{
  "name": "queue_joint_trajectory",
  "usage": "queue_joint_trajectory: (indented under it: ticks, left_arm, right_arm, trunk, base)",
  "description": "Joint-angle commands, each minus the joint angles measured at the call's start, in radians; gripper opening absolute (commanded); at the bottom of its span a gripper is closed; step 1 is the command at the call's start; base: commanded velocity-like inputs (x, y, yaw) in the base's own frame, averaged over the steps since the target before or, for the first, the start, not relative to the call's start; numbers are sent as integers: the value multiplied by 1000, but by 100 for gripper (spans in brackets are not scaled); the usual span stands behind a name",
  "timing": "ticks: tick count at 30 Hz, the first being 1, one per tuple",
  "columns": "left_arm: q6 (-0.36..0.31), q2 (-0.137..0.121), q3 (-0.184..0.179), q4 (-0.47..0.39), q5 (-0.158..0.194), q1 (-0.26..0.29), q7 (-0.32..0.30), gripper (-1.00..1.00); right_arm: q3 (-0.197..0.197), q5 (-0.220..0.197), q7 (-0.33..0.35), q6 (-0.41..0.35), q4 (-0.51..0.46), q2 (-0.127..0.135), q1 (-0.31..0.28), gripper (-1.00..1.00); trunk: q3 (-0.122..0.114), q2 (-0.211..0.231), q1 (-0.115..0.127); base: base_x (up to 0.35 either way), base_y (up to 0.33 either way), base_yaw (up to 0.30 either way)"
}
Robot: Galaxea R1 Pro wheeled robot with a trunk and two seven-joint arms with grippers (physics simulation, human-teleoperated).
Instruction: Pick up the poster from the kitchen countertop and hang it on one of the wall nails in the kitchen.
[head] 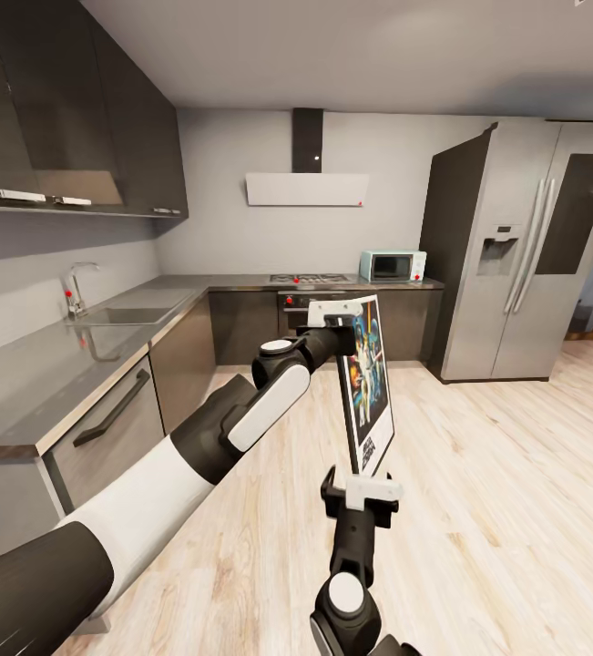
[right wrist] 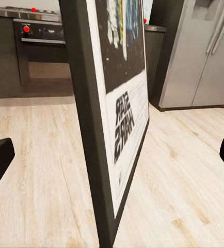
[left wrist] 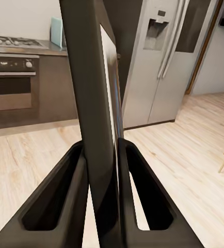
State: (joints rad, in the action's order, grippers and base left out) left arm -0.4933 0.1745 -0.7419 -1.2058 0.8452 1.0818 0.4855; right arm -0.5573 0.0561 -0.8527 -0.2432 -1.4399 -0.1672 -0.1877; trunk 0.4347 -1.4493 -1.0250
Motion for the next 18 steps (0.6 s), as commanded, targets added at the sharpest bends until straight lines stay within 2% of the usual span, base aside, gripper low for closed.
queue_joint_trajectory:
  ticks: [1, 18]
  left_arm:
    - [-2, 0, -1, -1, 8, 1, 10, -100]
    - [-2, 0, -2, -3, 8, 1, 10, -100]
  right_arm:
    - [-1, 6, -4, -10, 9, 0, -1, 100]
    - [0, 7, -2, -11, 31, 1, -4, 100]
  trunk:
    - [1, -1, 0]
    - [1, -1, 0]
  base:
    - [0, 0, 0]
    - [0, 0, 0]
